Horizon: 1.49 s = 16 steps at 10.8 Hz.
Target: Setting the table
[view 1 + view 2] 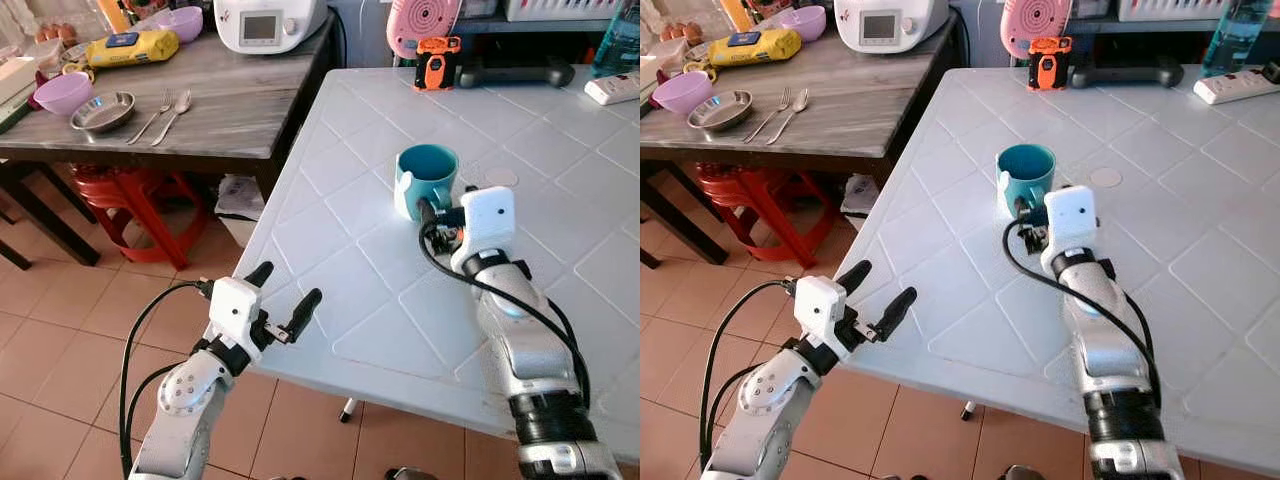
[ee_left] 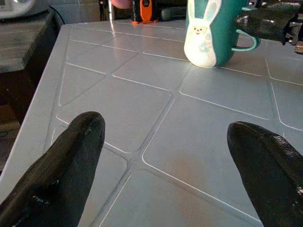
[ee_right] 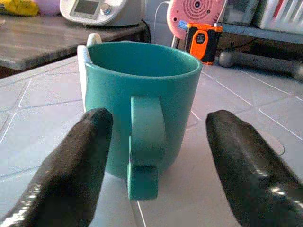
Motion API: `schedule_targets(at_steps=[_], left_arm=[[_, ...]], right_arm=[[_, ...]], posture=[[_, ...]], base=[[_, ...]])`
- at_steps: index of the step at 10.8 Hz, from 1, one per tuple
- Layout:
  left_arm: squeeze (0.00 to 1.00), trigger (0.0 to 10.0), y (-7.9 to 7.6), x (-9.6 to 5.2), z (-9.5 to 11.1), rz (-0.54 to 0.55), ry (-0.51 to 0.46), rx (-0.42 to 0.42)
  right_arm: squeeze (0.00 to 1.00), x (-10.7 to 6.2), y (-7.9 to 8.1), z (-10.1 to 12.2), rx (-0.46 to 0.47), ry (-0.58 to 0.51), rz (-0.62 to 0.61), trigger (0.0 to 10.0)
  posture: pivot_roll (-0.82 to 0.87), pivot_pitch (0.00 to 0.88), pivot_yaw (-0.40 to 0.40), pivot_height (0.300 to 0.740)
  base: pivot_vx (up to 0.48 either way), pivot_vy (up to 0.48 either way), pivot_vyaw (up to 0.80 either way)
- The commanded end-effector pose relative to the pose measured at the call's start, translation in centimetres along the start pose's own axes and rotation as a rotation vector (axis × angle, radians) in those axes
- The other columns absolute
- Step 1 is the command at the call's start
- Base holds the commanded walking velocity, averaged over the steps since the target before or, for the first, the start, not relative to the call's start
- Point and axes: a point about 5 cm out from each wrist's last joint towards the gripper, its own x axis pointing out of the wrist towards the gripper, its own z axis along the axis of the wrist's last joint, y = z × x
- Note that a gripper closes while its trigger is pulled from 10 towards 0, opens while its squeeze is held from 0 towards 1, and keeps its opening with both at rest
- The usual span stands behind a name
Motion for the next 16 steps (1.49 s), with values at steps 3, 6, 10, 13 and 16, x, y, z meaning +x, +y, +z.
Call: schedule_targets(at_steps=[3,6,10,13,16], left_arm=[[0.0,10.0,0.2,0.0,0.3,0.015,-0.004,0.012],[0.0,10.0,0.1,0.2,0.5,0.011,-0.014,0.013],[0.0,10.0,-0.7,-0.2,1.0,-0.083,-0.056,-0.044],[0.0,10.0,-0.8,-0.3,1.0,-0.121,-0.062,-0.072],[0.0,10.0,-0.3,-0.4,1.4,-0.113,-0.069,-0.051]], right_arm=[[0.0,0.2,0.6,-0.1,0.011,-0.008,0.037,0.0],[0.0,0.2,0.5,-0.3,0.01,-0.006,0.038,0.0],[0.0,0.3,0.4,-0.4,0.007,-0.005,0.037,0.0],[0.0,0.3,0.5,-0.5,0.006,-0.004,0.039,0.0],[0.0,0.2,0.2,-0.2,0.015,-0.019,0.009,0.0]], posture=[[-0.1,0.15,0.14,0.74],[-0.1,0.148,0.138,0.74],[-0.1,0.145,0.134,0.74],[-0.1,0.145,0.132,0.74],[-0.1,0.138,0.139,0.74]], base=[[0.0,0.0,0.0],[0.0,0.0,0.0],[0.0,0.0,0.0],[0.0,0.0,0.0],[0.0,0.0,0.0]])
